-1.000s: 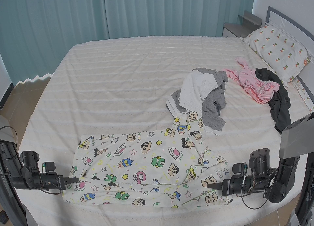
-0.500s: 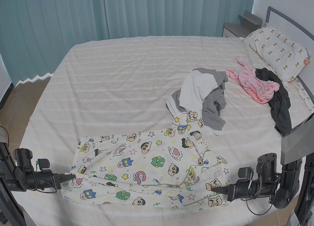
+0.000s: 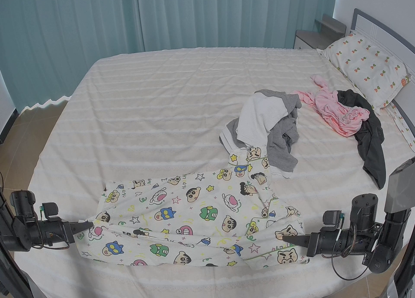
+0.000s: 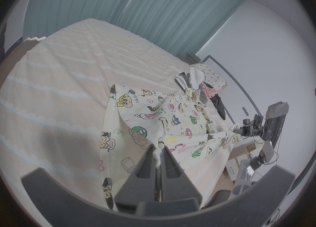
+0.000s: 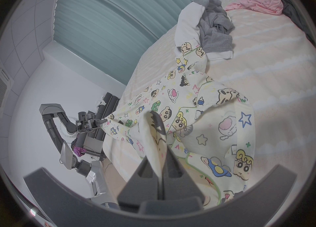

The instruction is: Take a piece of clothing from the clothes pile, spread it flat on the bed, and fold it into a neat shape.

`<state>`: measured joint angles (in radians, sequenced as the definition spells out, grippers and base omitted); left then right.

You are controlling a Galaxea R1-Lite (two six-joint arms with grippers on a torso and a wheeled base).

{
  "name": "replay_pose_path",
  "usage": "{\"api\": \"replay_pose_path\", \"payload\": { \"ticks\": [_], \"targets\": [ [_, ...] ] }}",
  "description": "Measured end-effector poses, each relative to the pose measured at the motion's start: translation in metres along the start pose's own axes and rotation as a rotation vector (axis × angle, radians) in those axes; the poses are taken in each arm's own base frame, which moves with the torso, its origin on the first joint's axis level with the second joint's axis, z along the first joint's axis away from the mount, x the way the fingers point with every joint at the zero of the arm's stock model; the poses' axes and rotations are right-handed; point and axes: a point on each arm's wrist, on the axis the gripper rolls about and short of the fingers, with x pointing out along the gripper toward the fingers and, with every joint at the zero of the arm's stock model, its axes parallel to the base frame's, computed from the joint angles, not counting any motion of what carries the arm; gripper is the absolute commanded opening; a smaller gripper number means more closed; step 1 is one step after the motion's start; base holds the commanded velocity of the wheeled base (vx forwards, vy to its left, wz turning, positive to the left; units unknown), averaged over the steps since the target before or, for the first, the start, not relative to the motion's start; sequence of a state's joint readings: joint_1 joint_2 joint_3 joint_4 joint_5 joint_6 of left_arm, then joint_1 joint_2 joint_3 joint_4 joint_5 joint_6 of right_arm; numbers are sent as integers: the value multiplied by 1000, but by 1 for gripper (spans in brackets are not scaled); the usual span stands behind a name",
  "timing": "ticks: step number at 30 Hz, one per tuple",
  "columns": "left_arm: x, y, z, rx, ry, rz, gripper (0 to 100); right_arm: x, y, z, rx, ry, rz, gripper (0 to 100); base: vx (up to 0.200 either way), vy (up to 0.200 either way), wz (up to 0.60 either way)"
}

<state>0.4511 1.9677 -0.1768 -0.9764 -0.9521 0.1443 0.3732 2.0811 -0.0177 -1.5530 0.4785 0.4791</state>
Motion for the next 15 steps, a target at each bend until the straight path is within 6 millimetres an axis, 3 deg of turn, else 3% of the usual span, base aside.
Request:
{"api": "replay_pose_path", "payload": {
  "ticks": [15],
  "targets": [
    [11,11,12,-17,-10,23,0,0,-3,0,-8,-9,-29,0,0,0,0]
  ]
}}
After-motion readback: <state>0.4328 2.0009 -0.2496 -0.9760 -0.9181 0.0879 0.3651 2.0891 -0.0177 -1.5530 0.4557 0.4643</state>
